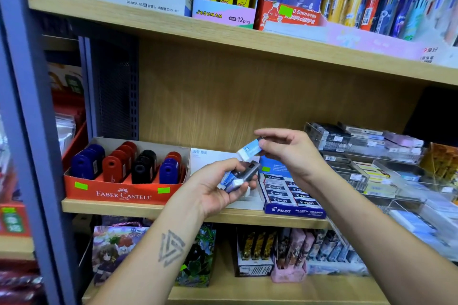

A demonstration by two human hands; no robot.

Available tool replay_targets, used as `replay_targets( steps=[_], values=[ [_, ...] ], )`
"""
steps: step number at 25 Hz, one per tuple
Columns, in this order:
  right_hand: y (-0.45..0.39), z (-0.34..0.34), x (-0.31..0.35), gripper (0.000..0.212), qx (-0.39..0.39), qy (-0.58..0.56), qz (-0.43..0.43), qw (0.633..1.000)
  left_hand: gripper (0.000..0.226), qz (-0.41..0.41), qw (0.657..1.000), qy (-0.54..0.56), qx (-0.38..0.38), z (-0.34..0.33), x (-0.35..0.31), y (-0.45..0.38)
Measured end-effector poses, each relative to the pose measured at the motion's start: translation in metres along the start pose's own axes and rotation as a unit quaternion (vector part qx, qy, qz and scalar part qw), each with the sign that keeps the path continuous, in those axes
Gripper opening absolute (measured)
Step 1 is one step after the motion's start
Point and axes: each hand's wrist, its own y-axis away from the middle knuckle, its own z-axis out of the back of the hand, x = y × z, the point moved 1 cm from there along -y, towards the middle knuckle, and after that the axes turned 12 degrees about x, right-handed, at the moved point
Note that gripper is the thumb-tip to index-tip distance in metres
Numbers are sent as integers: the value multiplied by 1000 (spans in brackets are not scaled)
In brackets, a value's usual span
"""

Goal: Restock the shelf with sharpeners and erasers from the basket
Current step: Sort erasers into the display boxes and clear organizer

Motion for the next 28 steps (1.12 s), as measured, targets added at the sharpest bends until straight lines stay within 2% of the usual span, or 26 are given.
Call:
replay_targets(
  steps=[2, 6, 8, 10, 14, 19, 21, 25, 28],
  values=[
    [7, 8, -1, 20, 7, 35, -17, 999, 23, -15, 1000, -5, -12, -1, 0, -2],
    [32, 29, -2, 29, 52, 42, -69, 995, 23, -32, 998, -53, -15, -13, 6, -7],
    [44, 49, 1, 27, 56, 143, -58, 986, 21, -36, 995, -93, -12, -29, 13, -10],
    [59, 75, 7, 25, 43, 219, -44, 974, 21, -34, 993, -116, -10, -50, 24, -14],
    [102, 145, 6, 23, -25, 206, -99, 973, 24, -40, 989, -142, -7, -89, 44, -28],
    [157, 225, -19, 21, -82, 322, -186, 925, 26, -36, 986, -160, 36, -158, 71, -63],
    [168, 245, -26, 18, -99, 379, -192, 900, 22, -31, 985, -162, 49, -183, 83, -79],
    [184, 272, -35, 17, -125, 424, -208, 873, 20, -31, 984, -168, 49, -208, 108, -105],
    [191, 283, -35, 14, -92, 460, -228, 853, 24, -30, 983, -175, 55, -212, 121, -113]
  ],
)
